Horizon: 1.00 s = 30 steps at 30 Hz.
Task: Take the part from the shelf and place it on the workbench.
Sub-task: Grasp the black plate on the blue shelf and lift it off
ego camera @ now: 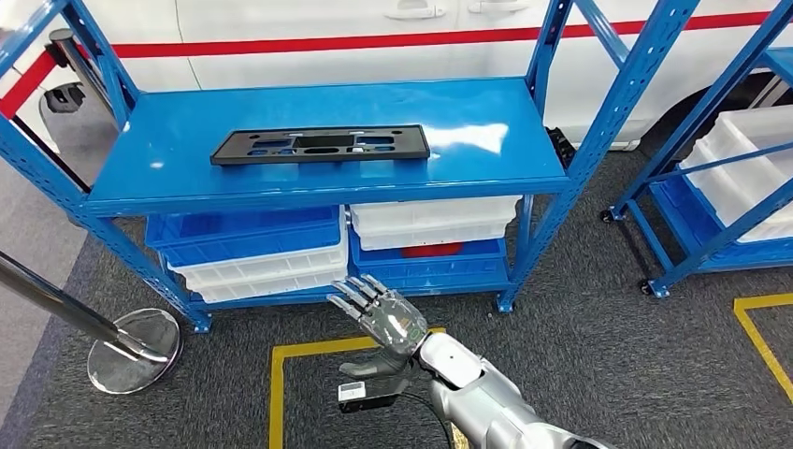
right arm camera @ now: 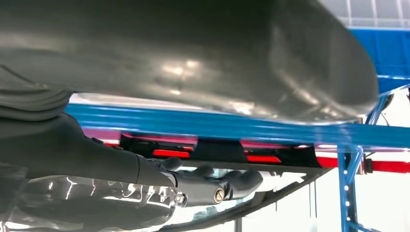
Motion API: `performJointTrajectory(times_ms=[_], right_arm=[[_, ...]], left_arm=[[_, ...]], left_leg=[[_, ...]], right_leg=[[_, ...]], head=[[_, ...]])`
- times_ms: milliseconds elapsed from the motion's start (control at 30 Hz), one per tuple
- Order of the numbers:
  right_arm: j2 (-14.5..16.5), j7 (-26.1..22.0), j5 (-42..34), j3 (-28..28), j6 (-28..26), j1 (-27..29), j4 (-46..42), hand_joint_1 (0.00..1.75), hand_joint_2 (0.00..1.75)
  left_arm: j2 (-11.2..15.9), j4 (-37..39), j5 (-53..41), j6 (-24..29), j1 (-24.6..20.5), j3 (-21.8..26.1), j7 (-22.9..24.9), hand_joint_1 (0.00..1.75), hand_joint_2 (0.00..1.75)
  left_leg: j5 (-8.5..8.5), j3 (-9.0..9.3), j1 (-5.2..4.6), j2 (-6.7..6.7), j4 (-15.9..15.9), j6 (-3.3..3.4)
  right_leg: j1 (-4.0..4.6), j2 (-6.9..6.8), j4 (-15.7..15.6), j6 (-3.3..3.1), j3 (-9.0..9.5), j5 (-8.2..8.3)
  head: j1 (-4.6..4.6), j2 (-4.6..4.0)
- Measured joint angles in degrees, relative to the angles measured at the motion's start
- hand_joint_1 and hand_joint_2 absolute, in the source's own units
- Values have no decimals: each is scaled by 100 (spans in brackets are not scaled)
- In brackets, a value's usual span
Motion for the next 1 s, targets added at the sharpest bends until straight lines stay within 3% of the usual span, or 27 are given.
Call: performJointTrajectory(times_ms=[67, 100, 133, 167, 200, 267, 300, 333, 367, 433, 500, 567, 633, 667, 700, 767, 800, 833, 933, 1000], right_arm=[[-1, -36, 39, 0, -1, 36, -43, 0, 0], [-2, -50, 53, 0, -1, 55, -63, 0, 0], [-2, -62, 61, 0, -1, 67, -82, 0, 0], [-2, -69, 65, 0, -1, 72, -97, 0, 0], [-2, -72, 68, 0, 0, 77, -106, 0, 0], [-8, -72, 103, 0, 1, 103, -115, 0, 0], [-11, -73, 138, 0, 1, 121, -132, 0, 0], [-14, -74, 183, 0, -2, 137, -170, 0, 0], [-8, -74, 227, 2, -4, 137, -227, 0, 0], [15, -69, 325, 18, -7, 109, -380, 0, 0], [33, -66, 428, 71, -7, 92, -523, 0, 0], [37, -78, 491, 147, -7, 116, -668, 0, 0], [41, -82, 520, 241, -7, 144, -848, 0, 0], [42, -71, 528, 308, -7, 152, -963, 0, 0], [43, -46, 533, 392, 3, 154, -1096, 0, 0], [33, 49, 506, 610, 89, 142, -1415, 0, 0], [16, 117, 474, 745, 174, 125, -1598, 0, 0], [-12, 184, 439, 887, 268, 102, -1794, 0, 0], [-97, 324, 377, 1238, 497, -2, -2352, 0, 0], [-142, 384, 367, 1407, 637, -91, -2654, 0, 0]], left_arm=[[0, 0, 2, -1, -9, 13, 10, 0, 0], [0, 0, 2, -2, -5, 19, 14, 0, 0], [0, 0, 3, -3, 2, 23, 17, 0, 0], [-3, 0, 2, -4, 8, 26, 20, 0, 0], [-7, 1, 2, -5, 15, 30, 20, 0, 0], [-16, 16, 1, -8, 24, 40, 20, 0, 0], [-17, 24, -1, -9, 25, 46, 21, 0, 0], [-17, 32, -3, -10, 23, 50, 22, 0, 0], [-16, 33, -5, -10, 12, 51, 23, 0, 0], [-12, 34, -7, -10, -18, 54, 25, 0, 0], [-11, 35, -6, -11, -38, 57, 27, 0, 0], [-11, 35, -5, -10, -33, 63, 31, 0, 0], [-7, 35, -7, -9, -26, 67, 22, 0, 0], [-4, 35, -9, -8, -26, 67, 1, 0, 0], [-1, 35, -12, -8, -26, 67, -32, 0, 0], [2, 37, -17, -9, -18, 65, -94, 0, 0], [2, 38, -21, -10, -16, 63, -109, 0, 0], [2, 39, -26, -12, -12, 61, -110, 0, 0], [-3, 39, -54, -24, -23, 51, -107, 0, 0], [-6, 39, -75, -42, -48, 38, -103, 0, 0]], left_leg=[[-135, 128, -1, -8, -1, 21], [-211, 208, -1, -15, -1, 21], [-295, 305, -1, -25, -1, 19], [-382, 413, -1, -34, 0, 13], [-475, 521, -1, -41, -2, 2], [-658, 697, -15, -56, 22, -44], [-736, 747, -23, -65, 23, -76], [-783, 794, -30, -72, 38, -111], [-780, 797, -31, -78, 80, -141], [-670, 644, -24, -60, 449, -198], [-690, 243, -1, -35, 1092, -266], [-1015, -176, 35, -16, 1607, -336], [-1250, -427, 67, 1, 1670, -380], [-1173, -454, 77, 6, 1478, -381], [-931, -423, 82, 10, 1159, -374], [-245, -329, 72, 20, 445, -322], [-3, -297, 60, 21, 229, -287], [112, -284, 47, 19, 133, -250], [108, -232, 56, 10, 94, -154], [98, -189, 73, 13, 36, -88]], right_leg=[[-9, -5, 490, 32, -474, -366], [-12, -8, 565, 44, -651, -584], [-14, -13, 499, 50, -764, -716], [-16, -18, 308, 50, -816, -693], [-14, -23, 2, 36, -825, -443], [9, -25, -625, -16, -824, 421], [22, -24, -813, -47, -818, 768], [34, -17, -898, -78, -805, 931], [33, -10, -904, -113, -761, 916], [10, 4, -949, -189, -643, 825], [-11, 1, -981, -240, -486, 710], [-14, 0, -989, -255, -329, 592], [-19, 12, -987, -247, -171, 471], [-24, 20, -987, -237, -84, 404], [-28, 26, -987, -223, 5, 336], [-24, 35, -983, -180, 151, 210], [-15, 41, -976, -147, 195, 150], [-8, 46, -979, -110, 225, 99], [-4, 35, -979, -3, 268, -30], [-10, 10, -615, 47, 92, -251]], head=[[-1, 0], [-1, 0], [-1, 0], [-1, 0], [-1, 0], [1, 0], [-1, 0], [-1, 0], [-1, 0], [-1, 0], [-1, 0], [-1, 0], [-1, 0], [-1, 0], [-1, 0], [-1, 0], [-1, 0], [-1, 0], [0, 0], [1, 0]])
